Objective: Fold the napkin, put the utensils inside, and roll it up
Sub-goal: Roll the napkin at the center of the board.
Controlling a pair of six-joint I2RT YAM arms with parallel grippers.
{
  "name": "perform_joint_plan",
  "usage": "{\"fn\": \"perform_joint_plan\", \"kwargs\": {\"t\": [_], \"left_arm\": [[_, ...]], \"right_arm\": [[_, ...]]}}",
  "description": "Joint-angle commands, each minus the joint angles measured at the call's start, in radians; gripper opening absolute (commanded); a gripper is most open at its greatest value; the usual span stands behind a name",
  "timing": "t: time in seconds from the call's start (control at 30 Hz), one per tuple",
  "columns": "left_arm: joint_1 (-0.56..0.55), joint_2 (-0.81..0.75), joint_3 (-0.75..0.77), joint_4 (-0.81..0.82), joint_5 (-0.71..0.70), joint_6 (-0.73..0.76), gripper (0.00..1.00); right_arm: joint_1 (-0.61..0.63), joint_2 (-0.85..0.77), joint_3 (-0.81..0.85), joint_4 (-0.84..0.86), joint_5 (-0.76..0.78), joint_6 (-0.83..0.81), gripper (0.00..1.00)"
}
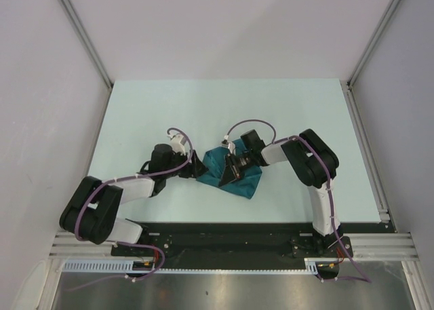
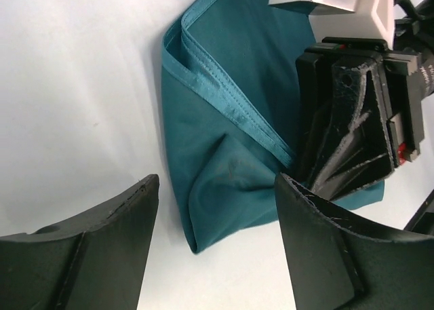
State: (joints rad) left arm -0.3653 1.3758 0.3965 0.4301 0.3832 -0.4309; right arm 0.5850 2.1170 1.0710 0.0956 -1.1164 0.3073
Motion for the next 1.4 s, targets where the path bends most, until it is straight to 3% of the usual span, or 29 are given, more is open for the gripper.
{"fn": "perform_joint_plan", "kwargs": {"t": [0.0,0.57,1.03,1.17,1.3,1.37], "left_arm": [[-0.02,0.061,0.068,0.006,-0.018,0.049,0.73],[-0.08,0.227,0.17,-0.085,0.003,0.075,0.69],[-0.116,0.252,0.15,-0.102,0.017,0.07,0.28],[-0.116,0.252,0.16,-0.132,-0.007,0.073,0.02],[-0.115,0.252,0.165,-0.154,-0.027,0.081,0.0],[-0.115,0.255,0.166,-0.152,-0.027,0.081,0.0]], "right_arm": [[0.006,0.031,-0.009,-0.077,0.004,-0.011,0.17],[-0.002,0.026,0.004,-0.088,0.018,-0.02,0.18],[-0.016,0.015,0.015,-0.092,0.046,-0.027,0.21],[-0.031,-0.029,0.024,-0.151,0.064,-0.042,0.3],[-0.051,-0.115,0.047,-0.235,0.098,-0.083,0.46],[-0.053,-0.155,0.058,-0.264,0.128,-0.102,0.48]]}}
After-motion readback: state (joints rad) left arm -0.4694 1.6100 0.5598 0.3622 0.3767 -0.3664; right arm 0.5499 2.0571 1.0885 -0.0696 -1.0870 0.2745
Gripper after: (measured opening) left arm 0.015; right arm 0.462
